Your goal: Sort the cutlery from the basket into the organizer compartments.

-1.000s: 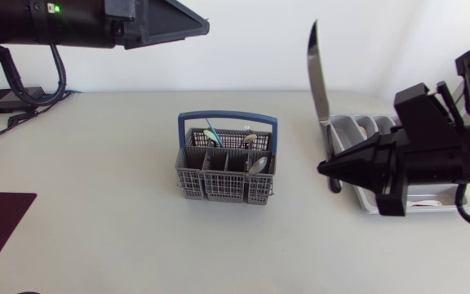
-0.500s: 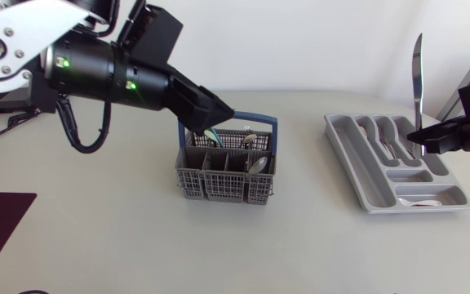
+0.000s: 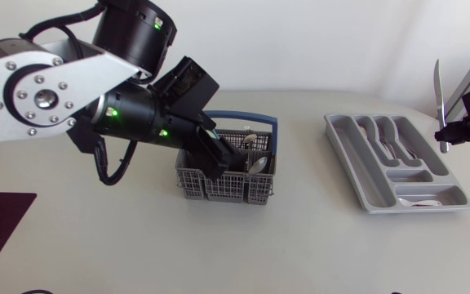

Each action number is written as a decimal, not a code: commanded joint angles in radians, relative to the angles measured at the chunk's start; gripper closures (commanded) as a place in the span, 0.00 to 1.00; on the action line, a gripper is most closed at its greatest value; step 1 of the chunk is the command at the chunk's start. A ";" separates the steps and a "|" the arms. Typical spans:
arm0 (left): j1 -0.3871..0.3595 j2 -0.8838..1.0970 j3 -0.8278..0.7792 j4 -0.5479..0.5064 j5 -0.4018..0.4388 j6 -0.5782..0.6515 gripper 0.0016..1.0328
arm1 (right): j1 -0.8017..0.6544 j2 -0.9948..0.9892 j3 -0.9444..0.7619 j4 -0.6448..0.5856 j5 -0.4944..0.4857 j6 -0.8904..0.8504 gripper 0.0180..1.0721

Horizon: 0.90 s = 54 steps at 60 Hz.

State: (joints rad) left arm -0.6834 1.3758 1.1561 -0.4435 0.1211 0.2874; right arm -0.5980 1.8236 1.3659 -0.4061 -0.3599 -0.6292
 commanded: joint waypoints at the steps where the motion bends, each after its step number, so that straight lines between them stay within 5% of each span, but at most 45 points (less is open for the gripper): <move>1: -0.021 0.017 -0.039 0.009 -0.015 0.036 0.04 | -0.009 0.086 0.065 0.032 0.038 0.013 0.94; 16: -0.044 0.014 -0.070 0.019 -0.047 0.053 0.04 | 0.004 0.275 0.203 0.020 0.156 0.051 0.94; 54: -0.079 -0.001 -0.118 0.028 -0.077 0.079 0.04 | 0.079 0.399 0.203 0.024 0.348 0.112 0.91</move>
State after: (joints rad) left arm -0.7555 1.3758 1.0706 -0.4248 0.0528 0.3443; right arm -0.5251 2.1757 1.5524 -0.3843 -0.0231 -0.5465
